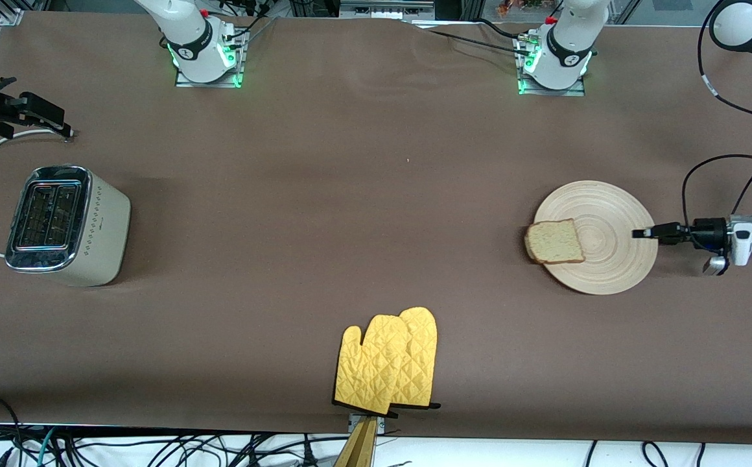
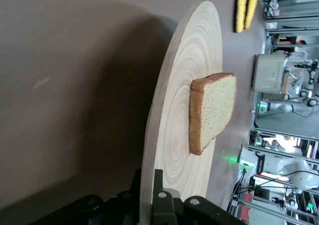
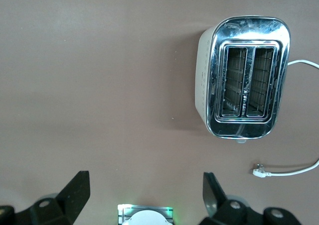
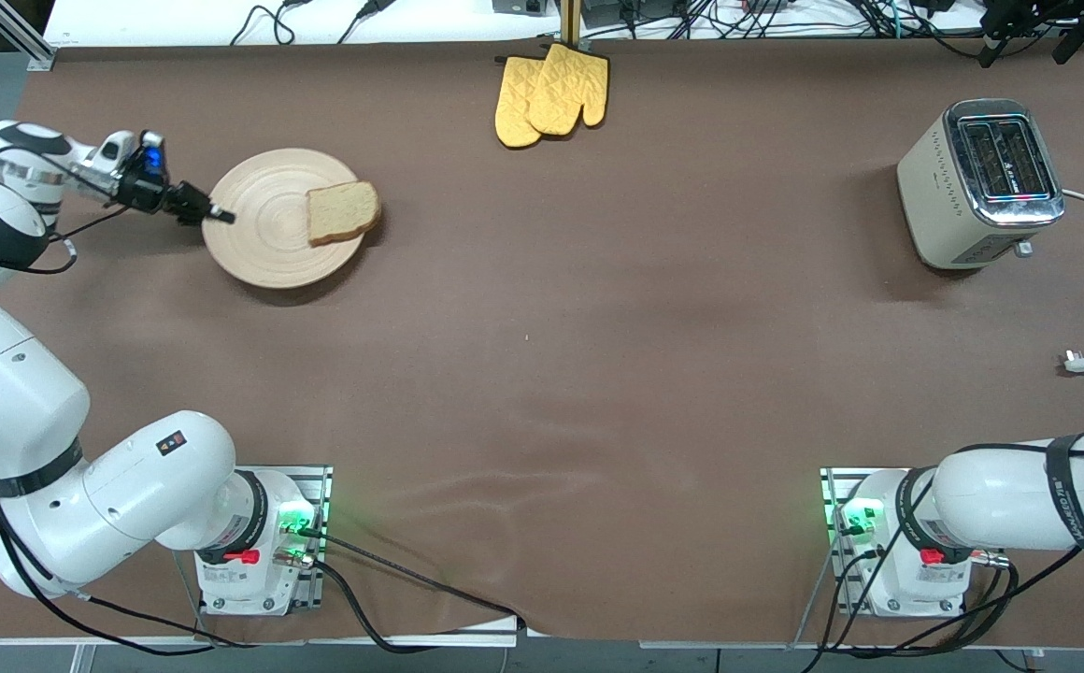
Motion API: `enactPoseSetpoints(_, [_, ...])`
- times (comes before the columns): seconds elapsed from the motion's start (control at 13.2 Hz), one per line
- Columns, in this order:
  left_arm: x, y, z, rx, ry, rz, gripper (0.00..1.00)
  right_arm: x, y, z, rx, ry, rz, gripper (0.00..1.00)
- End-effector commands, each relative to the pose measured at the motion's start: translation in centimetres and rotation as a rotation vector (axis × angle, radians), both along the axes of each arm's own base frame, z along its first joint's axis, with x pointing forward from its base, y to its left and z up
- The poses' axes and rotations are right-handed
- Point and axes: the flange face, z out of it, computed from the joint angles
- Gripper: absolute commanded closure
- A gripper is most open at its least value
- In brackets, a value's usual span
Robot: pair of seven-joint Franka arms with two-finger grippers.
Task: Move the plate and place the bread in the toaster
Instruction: 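Slide the plate with the left gripper while the right gripper reaches the bread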
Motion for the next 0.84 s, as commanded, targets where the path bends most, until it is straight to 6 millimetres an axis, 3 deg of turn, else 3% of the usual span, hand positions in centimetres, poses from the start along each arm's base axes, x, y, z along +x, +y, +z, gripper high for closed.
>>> enactPoseSetpoints(0.0, [4.1,-6.9,3.1,-0.084,0.027,-0.023,1.00,0.2,-0.2,0.4,0.010,0.002,-0.020,0.00])
enactPoseSetpoints(0.15, [6.7,-12.1,5.2,-0.081,0.071,-0.051,1.00,0.5,-0.1,-0.3,0.011,0.015,-0.009,0.00])
enactPoseSetpoints(0.3, [8.6,-17.9,5.8,-0.061,0.062,-0.102,1.00,1.9,-0.1,-2.2,0.006,0.040,-0.018,0.00])
enactPoseSetpoints(0.38, [9.6,-20.8,6.7,-0.048,0.040,-0.091,1.00,2.3,-0.3,-1.8,0.003,0.028,-0.003,0.00])
enactPoseSetpoints(0.53, [10.1,-25.7,6.1,-0.026,0.058,-0.092,1.00,3.5,-0.4,-3.6,0.006,0.046,-0.005,0.00])
enactPoseSetpoints(0.68, [9.9,-32.0,4.7,-0.053,0.071,-0.078,1.00,6.2,-0.3,-7.7,0.008,0.048,-0.004,0.00])
enactPoseSetpoints(0.76, [9.6,-34.2,3.9,-0.065,0.074,-0.049,1.00,6.5,-0.2,-8.3,0.008,0.054,-0.005,0.00])
